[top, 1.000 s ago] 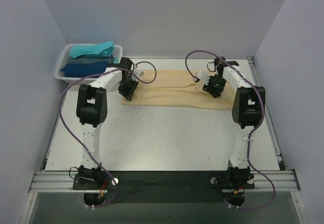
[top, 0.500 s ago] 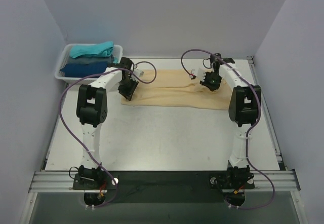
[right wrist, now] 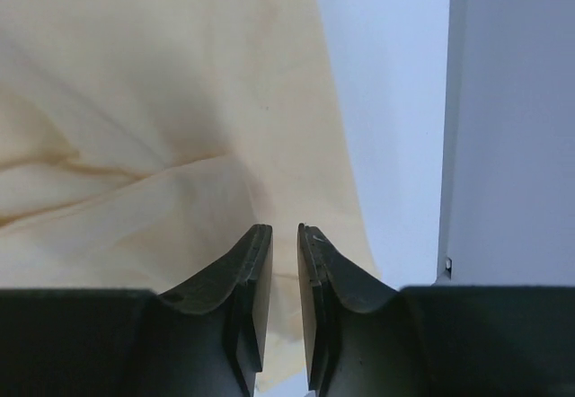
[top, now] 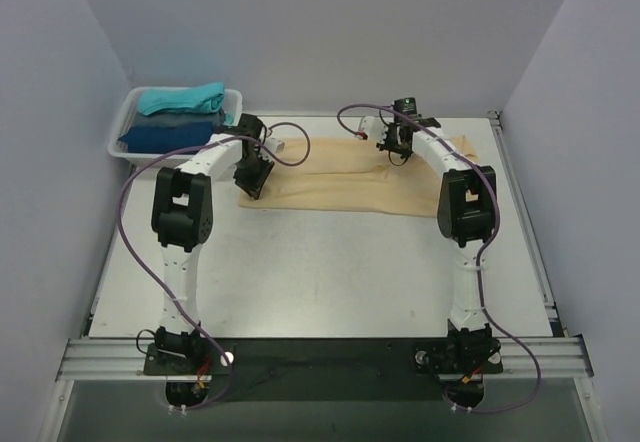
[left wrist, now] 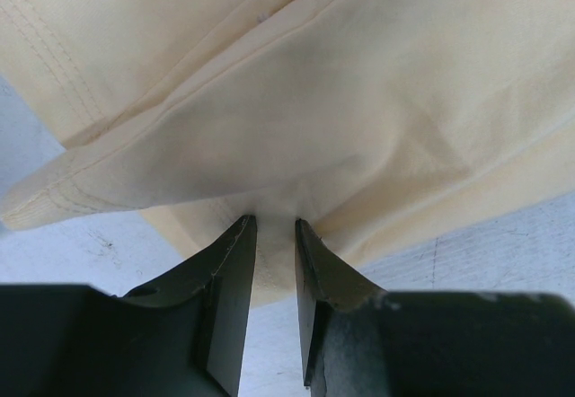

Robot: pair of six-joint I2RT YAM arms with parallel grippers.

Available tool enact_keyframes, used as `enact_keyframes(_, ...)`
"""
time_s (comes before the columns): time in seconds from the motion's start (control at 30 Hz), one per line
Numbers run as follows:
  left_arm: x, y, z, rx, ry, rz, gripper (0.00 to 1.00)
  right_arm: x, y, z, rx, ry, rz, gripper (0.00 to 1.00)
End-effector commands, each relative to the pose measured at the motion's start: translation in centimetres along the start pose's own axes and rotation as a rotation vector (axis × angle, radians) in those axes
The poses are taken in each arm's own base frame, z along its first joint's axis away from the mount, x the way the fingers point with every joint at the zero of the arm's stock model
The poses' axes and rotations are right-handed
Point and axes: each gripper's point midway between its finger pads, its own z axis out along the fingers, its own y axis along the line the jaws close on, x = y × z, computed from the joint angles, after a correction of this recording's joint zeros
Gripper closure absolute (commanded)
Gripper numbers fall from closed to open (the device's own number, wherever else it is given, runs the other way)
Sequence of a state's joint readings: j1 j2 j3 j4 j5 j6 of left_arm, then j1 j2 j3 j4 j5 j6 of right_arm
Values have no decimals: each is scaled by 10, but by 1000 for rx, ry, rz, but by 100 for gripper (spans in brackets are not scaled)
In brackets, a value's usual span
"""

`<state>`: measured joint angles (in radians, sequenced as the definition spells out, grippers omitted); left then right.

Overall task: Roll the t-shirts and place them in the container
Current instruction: Fold the T-shirt at the center of the board.

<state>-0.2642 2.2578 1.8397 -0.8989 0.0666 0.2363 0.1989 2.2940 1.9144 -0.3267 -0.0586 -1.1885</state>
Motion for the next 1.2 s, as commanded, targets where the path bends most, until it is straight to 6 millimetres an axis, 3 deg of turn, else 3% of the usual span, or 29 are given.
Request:
enact_keyframes(0.0, -2, 6, 4, -25, -6, -1, 65, -29, -47, -25, 260, -60, 94, 75)
enact_keyframes(0.03, -3, 4, 5, -20, -9, 0, 65, -40, -69, -42, 353, -112, 142, 68)
enact_keyframes(0.17, -7, 3, 5, -14, -18, -2, 65, -45, -90, -73, 468, -161, 245, 54)
enact_keyframes(0.23, -10, 5, 3, -16, -24, -6, 65, -33, -100, -89, 511, -138, 300, 51)
enact_keyframes(0.33, -18, 3, -9, 5, -54, -7, 64, -4, -98, -99, 488, -85, 431, 44)
enact_keyframes(0.37, -22, 2, -15, 41, -77, 0, 63, 3, -92, -101, 453, -71, 502, 43)
enact_keyframes(0.4, -25, 0, -24, 62, -99, 9, 62, 20, -68, -97, 352, -1, 549, 43)
enact_keyframes(0.47, -26, 2, -33, 85, -113, 33, 59, 50, -57, -105, 282, 36, 663, 42)
enact_keyframes(0.5, -27, 3, -41, 106, -134, 38, 58, 63, -28, -106, 170, 83, 740, 42)
enact_keyframes(0.57, -25, 4, -46, 128, -139, 64, 57, 88, -8, -116, 66, 97, 834, 41)
enact_keyframes(0.6, -23, 7, -48, 133, -139, 61, 57, 102, 12, -122, -5, 131, 886, 41)
enact_keyframes(0.67, -19, 8, -47, 137, -128, 68, 57, 106, 30, -135, -127, 84, 947, 41)
enact_keyframes(0.7, -18, 8, -44, 139, -120, 68, 57, 125, 47, -144, -191, 127, 987, 41)
enact_keyframes(0.9, -15, 5, -31, 158, -102, 59, 57, 157, 90, -161, -379, 154, 1047, 39)
enact_keyframes(1.17, -14, 6, -16, 165, -74, 28, 58, 171, 132, -146, -573, 210, 1035, 42)
